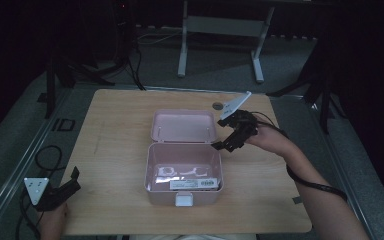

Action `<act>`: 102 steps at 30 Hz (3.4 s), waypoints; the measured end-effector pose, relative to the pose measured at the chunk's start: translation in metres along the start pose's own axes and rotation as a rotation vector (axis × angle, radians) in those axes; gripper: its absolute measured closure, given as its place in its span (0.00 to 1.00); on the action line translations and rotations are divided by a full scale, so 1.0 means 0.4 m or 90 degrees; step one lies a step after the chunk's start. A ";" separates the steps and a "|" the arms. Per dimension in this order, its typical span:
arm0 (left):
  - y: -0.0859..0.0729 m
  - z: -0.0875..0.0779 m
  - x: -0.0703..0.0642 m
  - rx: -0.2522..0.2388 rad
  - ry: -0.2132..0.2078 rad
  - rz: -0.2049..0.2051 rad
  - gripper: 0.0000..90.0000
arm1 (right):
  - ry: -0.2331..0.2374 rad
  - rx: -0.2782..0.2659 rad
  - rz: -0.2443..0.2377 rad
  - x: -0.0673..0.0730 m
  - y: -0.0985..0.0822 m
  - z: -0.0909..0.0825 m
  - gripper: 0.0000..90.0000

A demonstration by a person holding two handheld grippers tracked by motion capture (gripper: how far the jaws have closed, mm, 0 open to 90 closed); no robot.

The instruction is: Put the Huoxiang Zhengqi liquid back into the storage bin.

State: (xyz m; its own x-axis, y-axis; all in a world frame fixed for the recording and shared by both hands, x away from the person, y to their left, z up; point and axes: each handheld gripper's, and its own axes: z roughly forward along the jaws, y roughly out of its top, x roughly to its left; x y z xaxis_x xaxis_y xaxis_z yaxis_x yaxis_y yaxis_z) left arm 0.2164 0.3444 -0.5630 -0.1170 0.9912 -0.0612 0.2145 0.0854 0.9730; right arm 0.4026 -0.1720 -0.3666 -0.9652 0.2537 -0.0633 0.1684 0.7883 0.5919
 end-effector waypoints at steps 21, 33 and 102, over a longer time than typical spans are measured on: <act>0.000 0.000 0.000 0.000 0.001 0.000 0.02 | -0.116 -0.078 0.150 -0.076 -0.255 0.072 0.13; 0.000 0.000 -0.001 0.000 0.000 0.001 0.02 | -0.159 -0.140 0.215 -0.069 -0.375 0.137 0.13; -0.002 -0.002 -0.003 -0.009 0.001 0.002 0.02 | -0.459 -0.220 0.458 -0.007 -0.688 0.067 0.13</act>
State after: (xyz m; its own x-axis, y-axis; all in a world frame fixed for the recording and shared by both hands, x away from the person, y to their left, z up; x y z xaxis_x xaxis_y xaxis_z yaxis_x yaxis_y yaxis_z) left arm 0.2155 0.3433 -0.5633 -0.1181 0.9913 -0.0576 0.2015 0.0808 0.9762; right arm 0.3642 -0.3748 -0.5507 -0.2976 0.9547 -0.0020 0.4754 0.1500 0.8669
